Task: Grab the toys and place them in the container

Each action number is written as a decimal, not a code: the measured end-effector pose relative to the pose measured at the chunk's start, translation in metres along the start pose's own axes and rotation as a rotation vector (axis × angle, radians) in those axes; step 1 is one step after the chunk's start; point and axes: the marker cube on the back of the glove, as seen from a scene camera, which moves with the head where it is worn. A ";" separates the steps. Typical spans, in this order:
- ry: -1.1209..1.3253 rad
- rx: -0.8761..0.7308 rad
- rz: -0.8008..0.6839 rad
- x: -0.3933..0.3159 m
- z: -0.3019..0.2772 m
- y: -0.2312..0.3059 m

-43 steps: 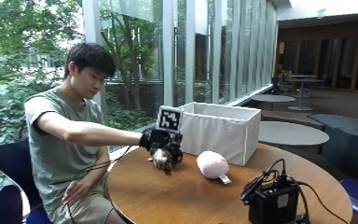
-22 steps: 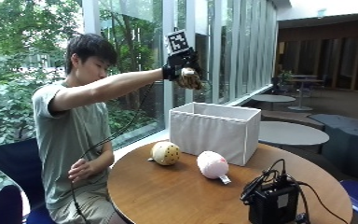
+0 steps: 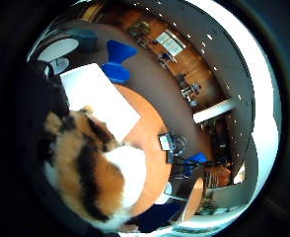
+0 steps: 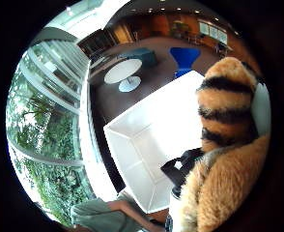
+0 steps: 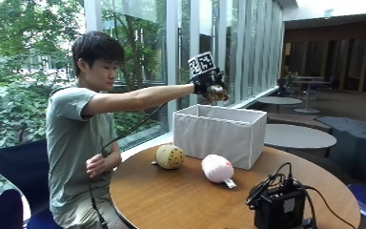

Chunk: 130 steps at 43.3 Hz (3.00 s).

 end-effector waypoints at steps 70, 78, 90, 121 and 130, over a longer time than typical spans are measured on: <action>-0.198 -0.619 0.418 0.197 0.294 0.212; -0.224 -0.503 0.517 0.212 0.280 0.204; -0.124 -0.526 0.598 0.247 0.163 0.175; -0.102 -0.212 0.164 0.099 -0.035 0.012; -0.118 -0.247 0.048 0.023 0.001 -0.023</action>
